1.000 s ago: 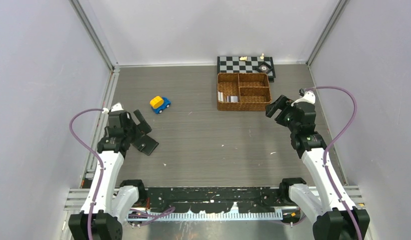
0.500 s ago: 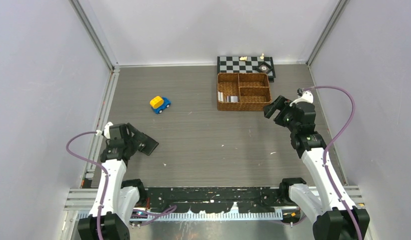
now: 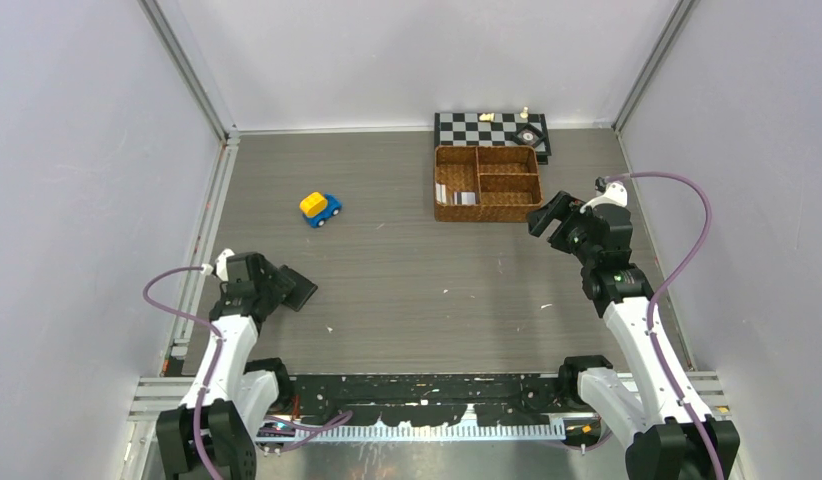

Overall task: Put the credit cards into the card holder
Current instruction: Move the card holder to the center of the board.

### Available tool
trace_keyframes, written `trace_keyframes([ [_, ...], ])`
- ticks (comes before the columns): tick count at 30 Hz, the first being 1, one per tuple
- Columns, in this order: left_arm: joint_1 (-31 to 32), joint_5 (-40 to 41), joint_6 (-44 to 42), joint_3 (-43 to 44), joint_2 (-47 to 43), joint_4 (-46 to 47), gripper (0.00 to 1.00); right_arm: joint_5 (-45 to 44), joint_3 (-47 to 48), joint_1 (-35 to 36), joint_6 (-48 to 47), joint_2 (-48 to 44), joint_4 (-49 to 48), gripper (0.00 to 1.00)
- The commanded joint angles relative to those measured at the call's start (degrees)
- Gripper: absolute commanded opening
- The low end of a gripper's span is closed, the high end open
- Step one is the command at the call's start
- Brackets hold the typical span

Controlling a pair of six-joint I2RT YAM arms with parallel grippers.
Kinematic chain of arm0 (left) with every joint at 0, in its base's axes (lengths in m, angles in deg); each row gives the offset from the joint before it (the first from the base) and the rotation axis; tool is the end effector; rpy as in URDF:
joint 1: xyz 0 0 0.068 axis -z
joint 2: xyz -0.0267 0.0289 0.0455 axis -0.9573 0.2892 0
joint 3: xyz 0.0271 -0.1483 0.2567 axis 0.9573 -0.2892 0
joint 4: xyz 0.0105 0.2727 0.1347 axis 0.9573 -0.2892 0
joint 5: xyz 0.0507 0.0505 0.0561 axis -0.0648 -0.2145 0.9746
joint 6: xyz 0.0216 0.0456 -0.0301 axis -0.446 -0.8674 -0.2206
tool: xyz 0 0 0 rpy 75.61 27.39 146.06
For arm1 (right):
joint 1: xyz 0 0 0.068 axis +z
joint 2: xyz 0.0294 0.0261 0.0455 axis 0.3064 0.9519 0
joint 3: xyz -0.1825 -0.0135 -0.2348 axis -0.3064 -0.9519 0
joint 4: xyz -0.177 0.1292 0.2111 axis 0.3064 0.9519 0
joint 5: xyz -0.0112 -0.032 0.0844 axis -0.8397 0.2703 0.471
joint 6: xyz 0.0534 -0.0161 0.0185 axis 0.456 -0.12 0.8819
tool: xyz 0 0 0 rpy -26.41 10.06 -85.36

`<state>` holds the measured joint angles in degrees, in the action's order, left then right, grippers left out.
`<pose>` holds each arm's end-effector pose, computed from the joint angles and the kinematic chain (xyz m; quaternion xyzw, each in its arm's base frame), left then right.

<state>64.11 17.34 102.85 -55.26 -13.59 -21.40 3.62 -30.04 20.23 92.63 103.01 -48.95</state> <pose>0.1874 0.0353 0.1674 -0.4334 0.8324 -0.0437 0.3426 0.2332 0.0134 0.2956 0.1534 0.8152 0.1774 0.5295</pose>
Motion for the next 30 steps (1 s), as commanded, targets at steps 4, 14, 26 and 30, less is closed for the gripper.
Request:
trace_keyframes([
  [4,-0.5,-5.2,-1.2,-2.5,2.5,12.8,0.64,1.3,1.3,-0.2,-0.8,0.8,-1.4,0.86],
  [14,-0.4,-13.0,-6.4,-0.3,14.6,20.7,0.57,3.2,1.6,-0.1,-1.0,2.9,-1.6,0.85],
  [26,9.4,-19.0,-11.3,10.3,34.8,21.7,0.3,9.9,3.1,0.0,-1.2,9.6,-2.5,0.83],
  [30,15.0,-19.1,-11.9,13.5,38.5,20.7,0.19,10.6,3.8,0.5,-1.5,11.2,-2.5,0.82],
])
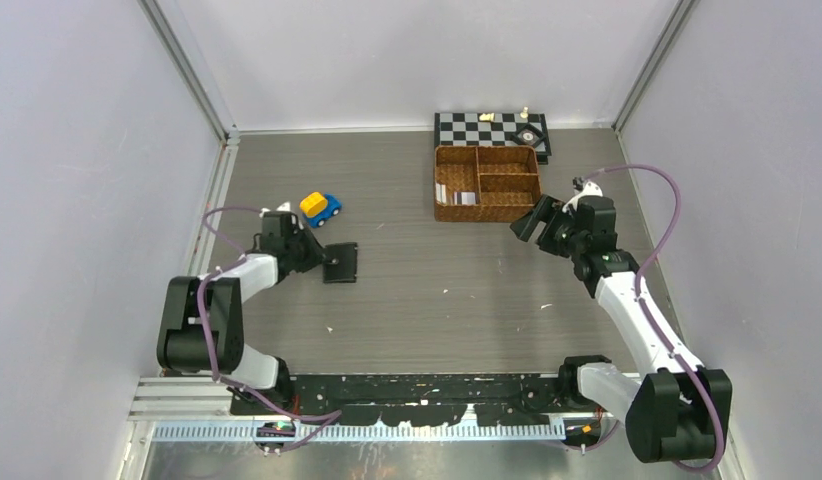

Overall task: Put the credit cards into the card holder
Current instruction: Move the card holder to the center of the board.

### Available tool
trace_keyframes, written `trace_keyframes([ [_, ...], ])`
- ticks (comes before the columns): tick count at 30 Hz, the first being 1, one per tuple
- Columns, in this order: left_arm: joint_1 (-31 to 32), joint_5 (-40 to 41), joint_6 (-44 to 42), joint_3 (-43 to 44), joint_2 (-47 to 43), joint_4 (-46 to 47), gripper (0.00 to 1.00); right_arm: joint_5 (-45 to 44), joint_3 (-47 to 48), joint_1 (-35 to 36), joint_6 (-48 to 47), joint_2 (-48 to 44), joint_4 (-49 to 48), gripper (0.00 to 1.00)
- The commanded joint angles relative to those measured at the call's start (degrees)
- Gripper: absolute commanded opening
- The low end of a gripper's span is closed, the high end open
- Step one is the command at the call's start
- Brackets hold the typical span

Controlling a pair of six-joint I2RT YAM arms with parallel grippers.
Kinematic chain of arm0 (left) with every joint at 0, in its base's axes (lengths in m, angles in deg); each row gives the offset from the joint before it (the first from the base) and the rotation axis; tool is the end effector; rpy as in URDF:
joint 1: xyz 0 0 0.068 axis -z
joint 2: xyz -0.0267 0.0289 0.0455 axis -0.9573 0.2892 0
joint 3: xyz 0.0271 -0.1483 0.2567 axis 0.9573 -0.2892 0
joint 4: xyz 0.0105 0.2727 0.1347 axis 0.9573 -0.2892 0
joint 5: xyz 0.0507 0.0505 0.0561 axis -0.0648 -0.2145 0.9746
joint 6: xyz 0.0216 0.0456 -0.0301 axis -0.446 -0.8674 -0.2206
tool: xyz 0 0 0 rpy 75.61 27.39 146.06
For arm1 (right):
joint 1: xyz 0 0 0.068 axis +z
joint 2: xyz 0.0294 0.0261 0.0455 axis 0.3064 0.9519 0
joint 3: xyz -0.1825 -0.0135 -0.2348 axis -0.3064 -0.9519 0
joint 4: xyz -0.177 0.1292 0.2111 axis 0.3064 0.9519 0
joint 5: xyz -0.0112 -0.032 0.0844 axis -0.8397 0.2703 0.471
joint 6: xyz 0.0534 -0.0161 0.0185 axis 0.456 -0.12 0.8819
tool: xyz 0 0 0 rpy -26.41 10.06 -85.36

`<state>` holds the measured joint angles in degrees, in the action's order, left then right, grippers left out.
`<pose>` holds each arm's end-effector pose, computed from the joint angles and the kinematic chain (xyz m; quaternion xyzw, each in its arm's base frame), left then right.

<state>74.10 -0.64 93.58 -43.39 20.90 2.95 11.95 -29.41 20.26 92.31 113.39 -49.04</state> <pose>0.2989 -0.0127 0.1351 -0.2334 0.9016 -0.1899 0.3109 0.2626 0.0209 0.2591 0.1278 0.8604 0.2204 0.4413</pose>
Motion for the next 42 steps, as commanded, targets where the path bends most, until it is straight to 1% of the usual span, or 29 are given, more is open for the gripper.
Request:
trace_keyframes([
  [1,6.4,-1.3,-2.6,2.2,4.6,-3.7,0.16,2.3,3.4,0.8,-1.4,1.1,-2.4,0.82],
  [5,11.3,-1.5,-2.0,4.1,5.3,-4.4,0.06,0.4,5.4,4.2,-2.7,2.8,0.0,0.81],
  [8,14.8,-1.6,-0.3,3.5,4.3,-3.4,0.0,-3.7,7.2,9.2,-3.5,3.9,2.0,0.8],
  [11,17.3,-4.8,1.1,0.7,3.0,2.8,0.0,-5.9,7.9,14.3,-2.5,5.7,2.7,0.8],
  [14,17.6,-10.4,1.8,-2.3,1.0,10.6,0.0,-3.7,8.0,18.5,-0.7,7.7,1.8,0.79],
  [17,18.1,-15.6,0.8,-3.0,-1.5,14.0,0.0,0.1,8.7,21.9,0.5,9.3,1.0,0.79],
  [20,18.7,-24.2,-0.6,-1.5,-1.8,14.5,0.0,6.5,8.6,23.7,3.6,11.2,-2.6,0.78],
  [22,19.9,-28.1,-0.9,-1.3,-1.1,15.8,0.0,9.7,8.1,25.0,6.2,12.9,-6.3,0.75],
  [25,22.5,-30.8,-3.0,-0.8,0.8,16.0,0.0,10.9,7.5,26.8,9.2,15.3,-9.8,0.68],
  [28,25.0,-30.5,-5.9,1.0,2.5,12.5,0.01,10.6,6.5,28.2,10.9,16.9,-11.5,0.65],
  [29,25.6,-30.2,-6.8,1.5,2.7,11.5,0.05,10.4,5.9,28.5,11.4,17.2,-11.6,0.64],
  [30,26.1,-29.4,-7.7,1.9,2.8,10.5,0.11,10.3,5.1,28.9,11.9,17.7,-13.8,0.64],
  [32,26.5,-26.9,-9.2,2.5,1.7,8.0,0.18,9.7,4.5,29.7,12.1,18.6,-14.3,0.62],
  [35,26.6,-20.0,-10.8,3.3,-2.1,2.3,0.4,8.9,4.4,30.7,11.6,19.9,-14.6,0.61],
  [37,26.7,-14.3,-11.2,3.2,-5.5,-1.9,0.51,8.7,4.8,31.4,11.5,21.1,-15.0,0.61],
  [39,26.8,-8.3,-10.7,2.8,-9.3,-6.1,0.56,8.8,5.7,32.2,11.1,22.6,-15.0,0.58],
  [42,27.0,-3.8,-6.9,2.0,-14.7,-11.4,0.56,9.0,6.6,33.4,10.9,25.6,-16.1,0.55],
])
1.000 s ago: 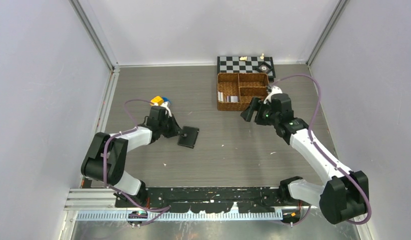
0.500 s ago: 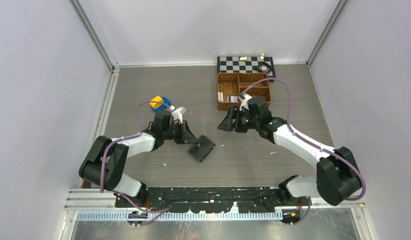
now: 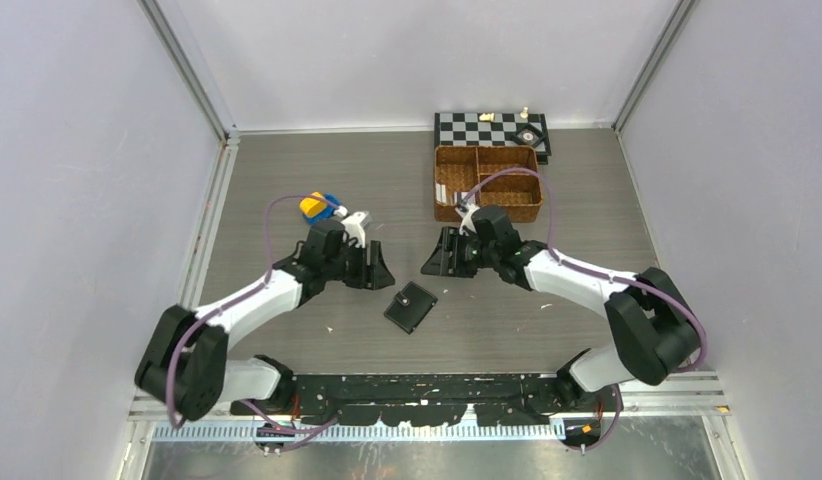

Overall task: Put the credit cards into the card holder
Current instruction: Move the card holder to the center of the board.

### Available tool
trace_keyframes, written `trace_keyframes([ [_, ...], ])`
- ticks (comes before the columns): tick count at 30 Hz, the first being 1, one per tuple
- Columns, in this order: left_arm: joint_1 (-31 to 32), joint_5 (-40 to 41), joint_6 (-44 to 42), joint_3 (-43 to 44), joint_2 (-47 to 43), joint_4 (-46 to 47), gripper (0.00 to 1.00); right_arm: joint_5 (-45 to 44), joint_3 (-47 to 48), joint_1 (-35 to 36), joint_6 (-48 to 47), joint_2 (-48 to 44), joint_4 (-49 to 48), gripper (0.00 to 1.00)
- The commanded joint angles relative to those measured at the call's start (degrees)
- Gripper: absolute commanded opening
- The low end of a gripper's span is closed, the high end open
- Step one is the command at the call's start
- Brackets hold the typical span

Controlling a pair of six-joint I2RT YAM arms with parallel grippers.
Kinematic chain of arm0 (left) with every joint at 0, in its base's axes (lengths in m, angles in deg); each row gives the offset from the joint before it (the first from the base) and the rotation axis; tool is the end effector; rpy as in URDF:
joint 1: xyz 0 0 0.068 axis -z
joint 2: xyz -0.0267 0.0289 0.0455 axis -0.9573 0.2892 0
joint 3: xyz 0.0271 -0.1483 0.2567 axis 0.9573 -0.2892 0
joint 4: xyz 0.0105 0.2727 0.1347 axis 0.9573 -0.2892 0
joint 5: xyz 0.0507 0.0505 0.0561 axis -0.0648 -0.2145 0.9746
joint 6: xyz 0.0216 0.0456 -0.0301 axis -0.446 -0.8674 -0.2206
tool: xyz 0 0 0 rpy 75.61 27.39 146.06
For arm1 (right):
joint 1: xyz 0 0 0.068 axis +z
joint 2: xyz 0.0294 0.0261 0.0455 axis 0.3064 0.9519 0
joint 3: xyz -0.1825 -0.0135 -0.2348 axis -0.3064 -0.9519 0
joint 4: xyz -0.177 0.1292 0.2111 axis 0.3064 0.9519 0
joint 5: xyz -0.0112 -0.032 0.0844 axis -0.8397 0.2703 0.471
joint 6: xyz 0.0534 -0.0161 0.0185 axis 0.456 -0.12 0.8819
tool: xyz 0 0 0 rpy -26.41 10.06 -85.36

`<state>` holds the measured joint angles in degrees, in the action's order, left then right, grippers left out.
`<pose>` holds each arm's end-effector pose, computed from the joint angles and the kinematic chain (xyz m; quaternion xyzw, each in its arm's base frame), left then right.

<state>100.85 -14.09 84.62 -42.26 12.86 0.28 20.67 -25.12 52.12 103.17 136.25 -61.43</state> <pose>0.2503 -0.1510 0.1787 0.1056 0.8907 -0.3487 0.2719 0.2671 0.2014 0.1969 -0.0581 0.8843 0.3921 0.2467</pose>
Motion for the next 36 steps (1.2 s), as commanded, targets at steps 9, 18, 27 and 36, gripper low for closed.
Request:
trace_keyframes([
  [9,1.2,2.1,22.3,-9.7,-10.5,-7.2,0.47,8.8,6.0,2.9,1.4,14.3,-10.6,0.44],
  [18,2.8,-0.4,31.2,-14.9,-9.6,1.5,0.47,13.4,10.2,2.8,-0.6,21.8,-8.9,0.43],
  [27,5.5,-1.3,35.5,-15.9,-1.0,13.1,0.47,14.3,6.8,3.3,0.8,21.3,-10.2,0.41],
  [36,5.6,4.3,31.7,-14.0,5.8,13.4,0.42,14.0,4.4,4.1,3.4,22.4,-13.8,0.4],
])
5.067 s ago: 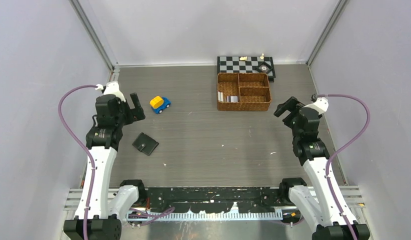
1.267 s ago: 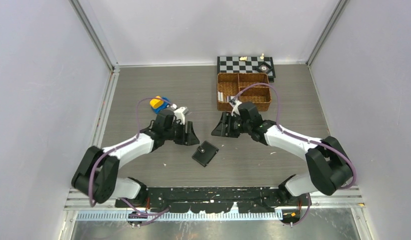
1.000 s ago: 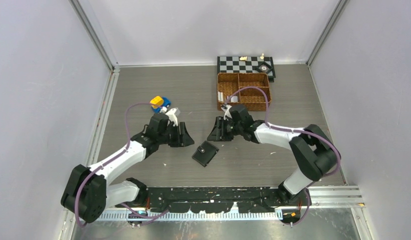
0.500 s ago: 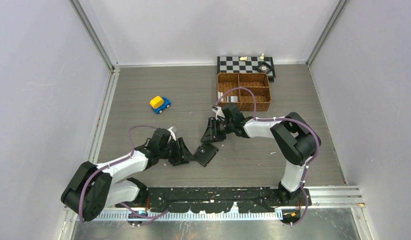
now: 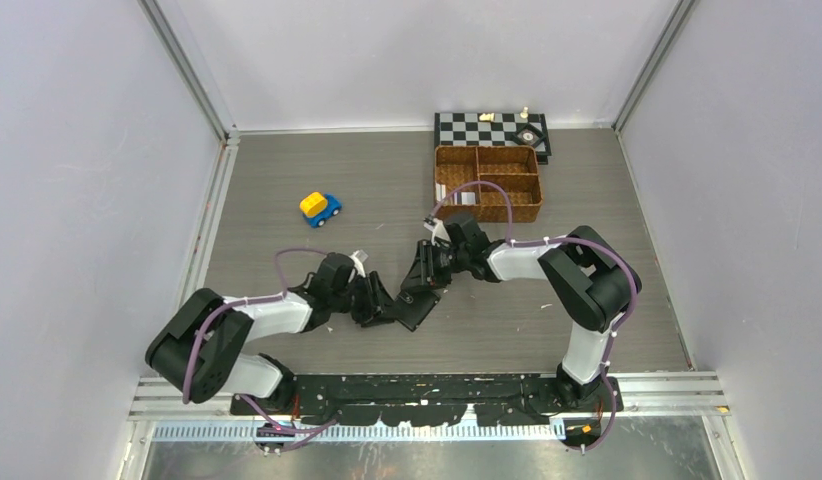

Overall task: Put the credit cards into the card holder
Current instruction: Open the card holder at the center of the board.

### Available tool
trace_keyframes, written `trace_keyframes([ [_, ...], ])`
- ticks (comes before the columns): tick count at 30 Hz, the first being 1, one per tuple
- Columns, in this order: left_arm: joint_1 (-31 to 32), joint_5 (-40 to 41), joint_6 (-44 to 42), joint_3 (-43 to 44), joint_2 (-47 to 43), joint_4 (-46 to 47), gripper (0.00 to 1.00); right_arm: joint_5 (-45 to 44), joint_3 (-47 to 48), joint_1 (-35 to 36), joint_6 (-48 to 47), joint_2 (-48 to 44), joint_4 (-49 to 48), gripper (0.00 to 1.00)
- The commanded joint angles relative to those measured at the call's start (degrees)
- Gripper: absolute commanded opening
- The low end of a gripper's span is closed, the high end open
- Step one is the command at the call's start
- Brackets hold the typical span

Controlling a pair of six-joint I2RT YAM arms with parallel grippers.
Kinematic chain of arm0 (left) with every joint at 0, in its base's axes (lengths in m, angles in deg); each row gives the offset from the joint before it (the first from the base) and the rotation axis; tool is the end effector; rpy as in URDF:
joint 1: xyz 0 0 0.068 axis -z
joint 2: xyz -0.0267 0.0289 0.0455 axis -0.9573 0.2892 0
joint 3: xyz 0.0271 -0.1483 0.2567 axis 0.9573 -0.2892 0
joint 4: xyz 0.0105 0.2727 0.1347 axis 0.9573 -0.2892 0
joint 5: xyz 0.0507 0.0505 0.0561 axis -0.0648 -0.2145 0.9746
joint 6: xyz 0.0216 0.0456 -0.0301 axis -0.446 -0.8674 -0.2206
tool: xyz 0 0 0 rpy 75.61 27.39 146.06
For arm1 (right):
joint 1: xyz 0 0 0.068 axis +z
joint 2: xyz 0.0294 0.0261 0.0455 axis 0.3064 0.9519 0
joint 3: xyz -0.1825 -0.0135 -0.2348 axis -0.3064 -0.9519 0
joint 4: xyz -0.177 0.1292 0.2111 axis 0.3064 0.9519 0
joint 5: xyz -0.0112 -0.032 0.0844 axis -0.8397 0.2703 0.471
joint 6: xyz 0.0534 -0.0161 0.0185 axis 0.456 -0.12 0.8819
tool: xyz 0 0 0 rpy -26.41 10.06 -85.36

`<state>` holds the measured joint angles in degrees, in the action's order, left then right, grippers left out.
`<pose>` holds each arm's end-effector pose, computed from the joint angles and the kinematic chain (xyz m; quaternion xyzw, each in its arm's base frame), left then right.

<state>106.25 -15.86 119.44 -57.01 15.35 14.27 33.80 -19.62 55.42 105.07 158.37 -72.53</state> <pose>0.1961 -0.1499 0.1062 -0.1255 0.8960 -0.4128 0.1052 0.2905 0.2544 0.1156 -0.1043 0.8777 0.4519 0.1203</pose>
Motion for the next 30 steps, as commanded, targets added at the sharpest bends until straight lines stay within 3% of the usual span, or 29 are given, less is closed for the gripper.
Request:
trace_keyframes([
  [1,0.2,6.5,-3.6,1.1,3.9,-0.8,0.39,0.9,-1.4,0.8,1.9,0.5,-3.2,0.4],
  [8,0.2,11.6,-8.9,3.8,6.0,-7.4,0.21,0.1,-2.8,0.9,3.9,2.0,-5.4,0.37],
  [19,0.2,19.5,-16.2,9.1,8.5,-18.3,0.08,3.2,-5.9,1.0,6.3,1.2,-8.1,0.28],
  [27,0.2,19.8,-16.8,10.8,11.0,-18.0,0.01,6.1,-7.1,2.0,4.5,0.3,-8.8,0.27],
  [30,0.2,19.6,-16.9,11.0,11.6,-17.8,0.0,5.6,-7.2,2.4,5.1,0.5,-9.6,0.21],
])
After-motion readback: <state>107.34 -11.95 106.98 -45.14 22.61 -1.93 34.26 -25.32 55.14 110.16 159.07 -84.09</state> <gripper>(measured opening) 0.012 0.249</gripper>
